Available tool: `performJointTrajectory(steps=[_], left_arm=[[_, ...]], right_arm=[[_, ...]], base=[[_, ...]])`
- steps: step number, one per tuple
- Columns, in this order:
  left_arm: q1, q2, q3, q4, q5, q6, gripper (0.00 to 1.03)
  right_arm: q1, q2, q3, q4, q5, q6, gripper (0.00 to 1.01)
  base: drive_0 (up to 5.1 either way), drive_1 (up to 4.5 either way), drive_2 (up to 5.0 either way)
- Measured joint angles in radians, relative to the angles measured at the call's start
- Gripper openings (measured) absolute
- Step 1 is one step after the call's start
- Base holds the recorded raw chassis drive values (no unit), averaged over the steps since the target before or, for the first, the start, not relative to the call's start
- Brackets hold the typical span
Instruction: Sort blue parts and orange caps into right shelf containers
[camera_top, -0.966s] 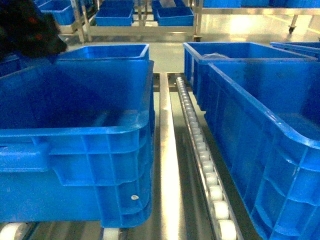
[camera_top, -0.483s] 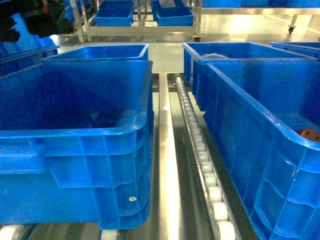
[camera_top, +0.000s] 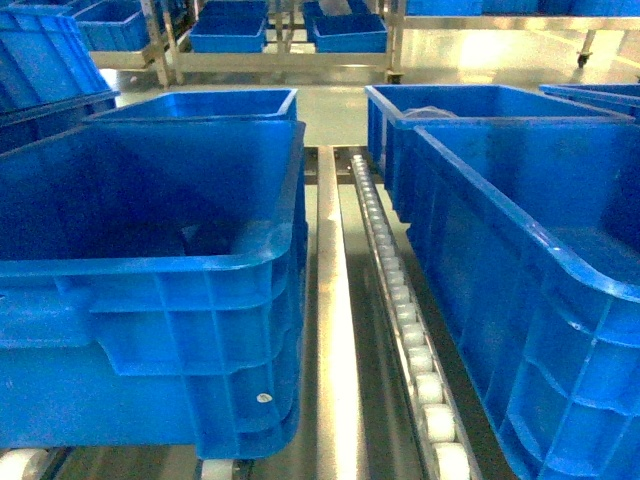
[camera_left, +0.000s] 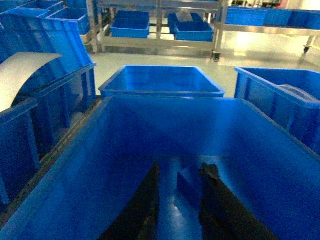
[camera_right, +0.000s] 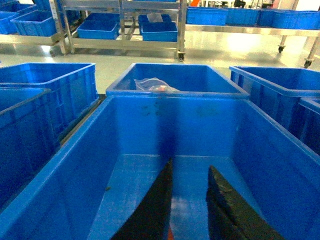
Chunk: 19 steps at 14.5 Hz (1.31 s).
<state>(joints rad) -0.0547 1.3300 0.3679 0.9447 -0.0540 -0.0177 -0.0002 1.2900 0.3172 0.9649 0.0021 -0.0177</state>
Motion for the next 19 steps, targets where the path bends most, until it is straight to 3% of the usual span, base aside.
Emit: performJointTrajectory(steps=[1, 2, 6, 8, 9, 18, 19], left_arm=[[0.035, -0.049, -0.046, 0.004, 0.050, 0.001, 0.12], [0.056, -0.098, -0.086, 0.003, 0.048, 0.000, 0.02], [0.054, -0.279, -0.216, -0.057, 0.054, 0.001, 0.02], [0.054, -0.380, -0.262, -0.114, 0.054, 0.001, 0.02], [0.054, -0.385, -0.299, -0.043, 0.054, 0.001, 0.02], [0.054, -0.812, -0.357, -0.433, 0.053, 0.001, 0.02], [0.054, -0.927, -0.357, -0.542, 0.054, 0.001, 0.02]], right_arm=[[0.000, -0.045, -0.042, -0.005, 0.000, 0.001, 0.14], [0.000, -0.092, -0.081, -0.012, 0.000, 0.003, 0.01], [0.000, -0.280, -0.194, -0.092, -0.002, 0.004, 0.01], [0.000, -0.326, -0.252, -0.066, -0.002, 0.004, 0.01], [0.000, -0.364, -0.280, -0.119, -0.002, 0.004, 0.01], [0.000, -0.814, -0.304, -0.490, -0.002, 0.004, 0.01], [0.000, -0.923, -0.304, -0.597, -0.002, 0.004, 0.01]], base=[[0.0, 0.00, 0.0], [0.0, 0.00, 0.0], [0.0, 0.00, 0.0], [0.0, 0.00, 0.0], [0.0, 0.00, 0.0], [0.0, 0.00, 0.0], [0.0, 0.00, 0.0]])
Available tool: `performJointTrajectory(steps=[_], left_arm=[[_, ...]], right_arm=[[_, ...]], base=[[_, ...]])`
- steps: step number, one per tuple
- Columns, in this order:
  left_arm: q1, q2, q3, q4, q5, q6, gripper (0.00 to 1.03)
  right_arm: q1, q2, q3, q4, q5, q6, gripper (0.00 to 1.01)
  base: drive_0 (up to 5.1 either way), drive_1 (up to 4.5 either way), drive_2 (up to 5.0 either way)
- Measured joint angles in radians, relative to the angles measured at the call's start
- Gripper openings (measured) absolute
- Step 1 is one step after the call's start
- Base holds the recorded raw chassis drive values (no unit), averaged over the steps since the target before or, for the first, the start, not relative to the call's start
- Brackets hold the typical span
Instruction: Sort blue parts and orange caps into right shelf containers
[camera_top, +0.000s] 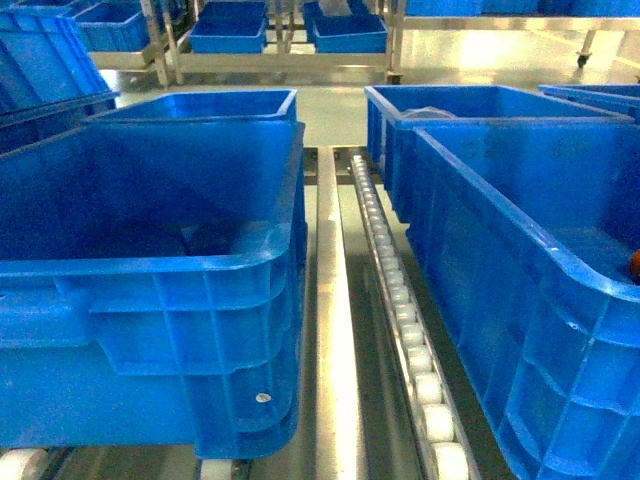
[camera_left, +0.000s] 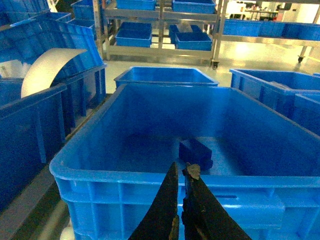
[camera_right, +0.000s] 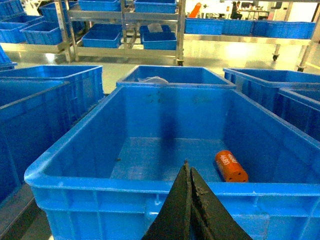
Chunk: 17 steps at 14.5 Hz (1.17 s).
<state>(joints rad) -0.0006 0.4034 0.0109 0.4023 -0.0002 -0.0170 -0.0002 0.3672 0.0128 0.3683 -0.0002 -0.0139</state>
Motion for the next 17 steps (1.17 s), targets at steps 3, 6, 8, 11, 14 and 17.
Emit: performJointTrajectory(steps=[3, 6, 8, 11, 14, 17], left_arm=[[0.000, -0.099, 0.000, -0.097, 0.000, 0.000, 0.02], [0.000, -0.172, 0.000, -0.170, 0.000, 0.000, 0.02], [0.000, -0.216, 0.000, -0.215, 0.000, 0.000, 0.02], [-0.001, -0.393, 0.001, -0.389, 0.001, 0.002, 0.02], [0.001, -0.394, 0.000, -0.407, 0.000, 0.004, 0.02], [0.001, -0.394, 0.000, -0.406, 0.000, 0.003, 0.40]], right_arm=[[0.000, -0.091, 0.000, -0.091, 0.000, 0.000, 0.01], [0.000, -0.157, 0.000, -0.157, 0.000, 0.000, 0.01], [0.000, -0.196, 0.000, -0.196, 0.000, 0.000, 0.01], [0.000, -0.362, 0.000, -0.381, -0.001, 0.000, 0.01], [0.000, -0.362, 0.000, -0.373, 0.000, 0.000, 0.02], [0.000, -0.362, 0.000, -0.373, 0.000, 0.000, 0.44]], base=[[0.0, 0.00, 0.0], [0.0, 0.00, 0.0], [0.0, 0.00, 0.0], [0.0, 0.00, 0.0], [0.0, 0.00, 0.0], [0.0, 0.00, 0.0]])
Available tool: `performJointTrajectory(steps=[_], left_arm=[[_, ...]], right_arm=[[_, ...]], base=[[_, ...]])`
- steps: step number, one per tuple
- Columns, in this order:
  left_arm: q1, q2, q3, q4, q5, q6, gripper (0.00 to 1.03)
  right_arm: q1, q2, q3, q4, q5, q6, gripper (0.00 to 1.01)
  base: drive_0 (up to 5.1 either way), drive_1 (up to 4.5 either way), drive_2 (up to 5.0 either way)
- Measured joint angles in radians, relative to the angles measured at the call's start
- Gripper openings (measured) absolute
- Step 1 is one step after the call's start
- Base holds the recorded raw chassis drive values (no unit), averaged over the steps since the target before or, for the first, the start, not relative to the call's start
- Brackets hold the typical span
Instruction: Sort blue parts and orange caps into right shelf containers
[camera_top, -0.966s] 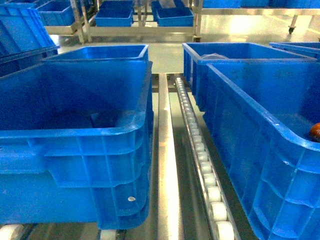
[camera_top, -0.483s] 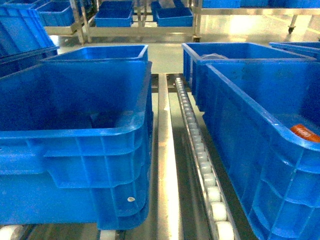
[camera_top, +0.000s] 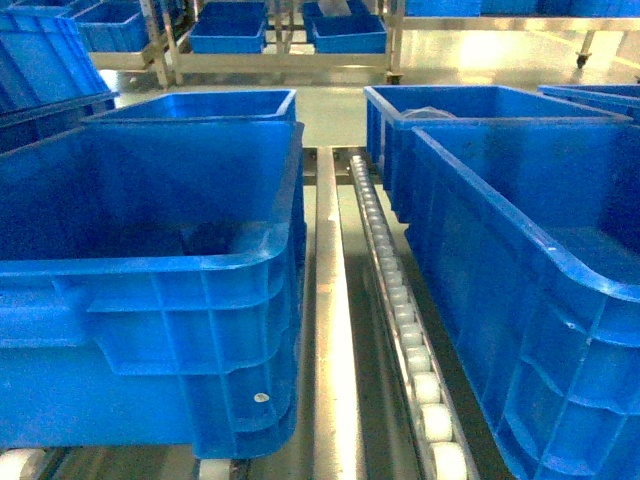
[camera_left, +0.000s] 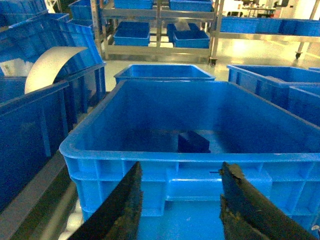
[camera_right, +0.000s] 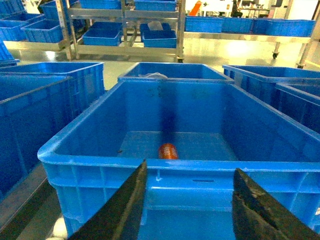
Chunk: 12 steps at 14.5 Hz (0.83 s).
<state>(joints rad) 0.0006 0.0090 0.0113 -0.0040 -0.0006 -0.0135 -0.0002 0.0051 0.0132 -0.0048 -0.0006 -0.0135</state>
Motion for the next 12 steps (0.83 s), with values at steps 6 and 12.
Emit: performJointTrajectory(steps=[6, 12], left_arm=[[0.000, 0.000, 0.000, 0.000, 0.000, 0.003, 0.98], [0.000, 0.000, 0.000, 0.000, 0.000, 0.003, 0.98]], right_arm=[[0.000, 0.000, 0.000, 0.000, 0.000, 0.002, 0.98], [0.000, 0.000, 0.000, 0.000, 0.000, 0.003, 0.98]], base=[[0.0, 0.00, 0.0], [0.0, 0.00, 0.0]])
